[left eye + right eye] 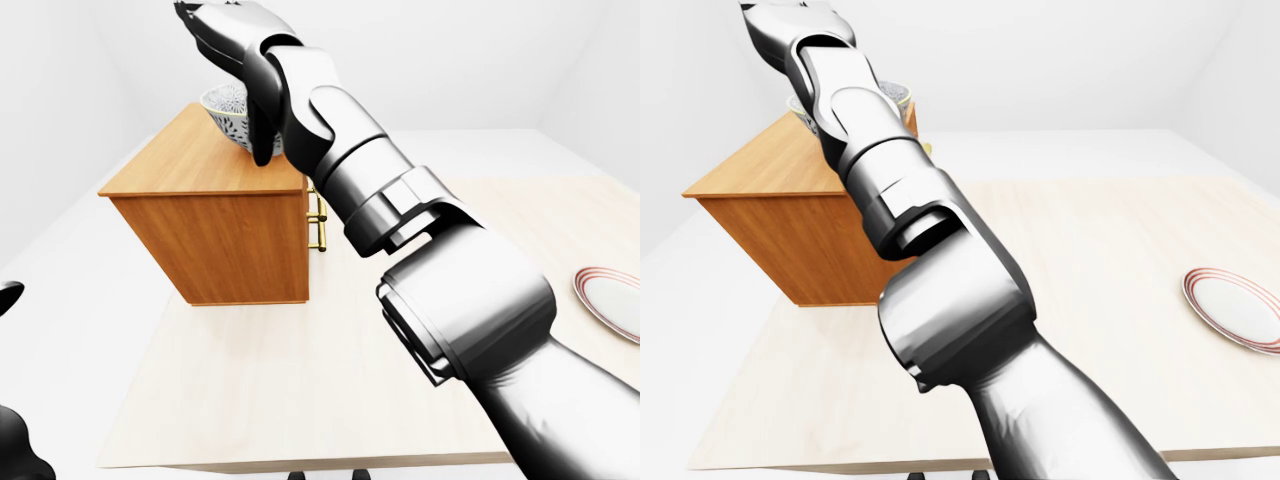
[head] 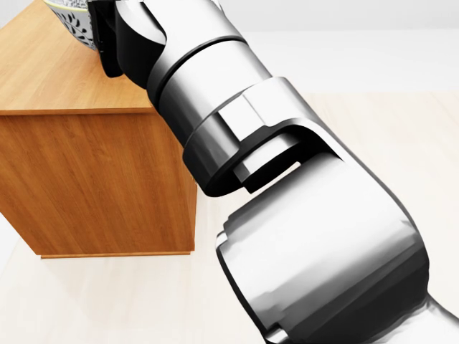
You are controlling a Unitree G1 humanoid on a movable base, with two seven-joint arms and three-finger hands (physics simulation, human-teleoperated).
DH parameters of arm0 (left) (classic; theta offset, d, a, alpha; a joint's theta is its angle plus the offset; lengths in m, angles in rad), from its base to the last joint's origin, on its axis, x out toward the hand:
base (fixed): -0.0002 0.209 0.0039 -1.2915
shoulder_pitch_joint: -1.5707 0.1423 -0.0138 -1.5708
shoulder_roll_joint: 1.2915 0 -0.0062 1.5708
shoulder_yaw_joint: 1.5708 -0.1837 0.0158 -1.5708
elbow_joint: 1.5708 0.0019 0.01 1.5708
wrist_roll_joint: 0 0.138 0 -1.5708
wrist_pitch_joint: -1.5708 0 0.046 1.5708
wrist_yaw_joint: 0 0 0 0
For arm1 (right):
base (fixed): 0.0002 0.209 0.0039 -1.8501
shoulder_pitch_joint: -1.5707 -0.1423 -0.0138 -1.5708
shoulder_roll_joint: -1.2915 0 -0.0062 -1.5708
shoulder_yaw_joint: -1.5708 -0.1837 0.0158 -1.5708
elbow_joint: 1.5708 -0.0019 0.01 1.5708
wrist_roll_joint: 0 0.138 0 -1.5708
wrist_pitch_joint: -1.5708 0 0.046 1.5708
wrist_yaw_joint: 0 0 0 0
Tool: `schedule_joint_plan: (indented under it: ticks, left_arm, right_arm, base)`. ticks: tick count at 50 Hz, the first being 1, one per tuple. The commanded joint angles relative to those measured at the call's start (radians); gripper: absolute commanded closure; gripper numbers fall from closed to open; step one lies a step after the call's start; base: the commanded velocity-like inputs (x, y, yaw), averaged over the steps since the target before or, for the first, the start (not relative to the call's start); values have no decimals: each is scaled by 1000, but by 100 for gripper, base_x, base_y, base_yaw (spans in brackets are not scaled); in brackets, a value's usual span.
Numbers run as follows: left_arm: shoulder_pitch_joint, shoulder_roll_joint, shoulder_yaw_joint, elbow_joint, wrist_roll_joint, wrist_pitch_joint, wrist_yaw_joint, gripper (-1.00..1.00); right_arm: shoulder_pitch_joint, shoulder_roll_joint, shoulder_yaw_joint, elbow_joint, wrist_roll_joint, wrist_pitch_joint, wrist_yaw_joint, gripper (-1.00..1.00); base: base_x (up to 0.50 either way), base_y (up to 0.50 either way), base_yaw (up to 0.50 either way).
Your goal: Put the bowl on top of the cabinet.
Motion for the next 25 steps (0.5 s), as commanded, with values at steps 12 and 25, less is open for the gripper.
schedule_joint_plan:
  ticks: [12, 25]
  left_arm:
    - [8, -11, 0, -4, 2, 0, -11, -100]
    - [6, -10, -2, -6, 6, 0, -9, -100]
  right_arm:
    - [-242, -45, -33, -65, 134, 0, -25, -100]
    - [-242, -87, -66, -162, 259, 0, -170, -100]
  base:
    - [0, 0, 0]
    - [0, 0, 0]
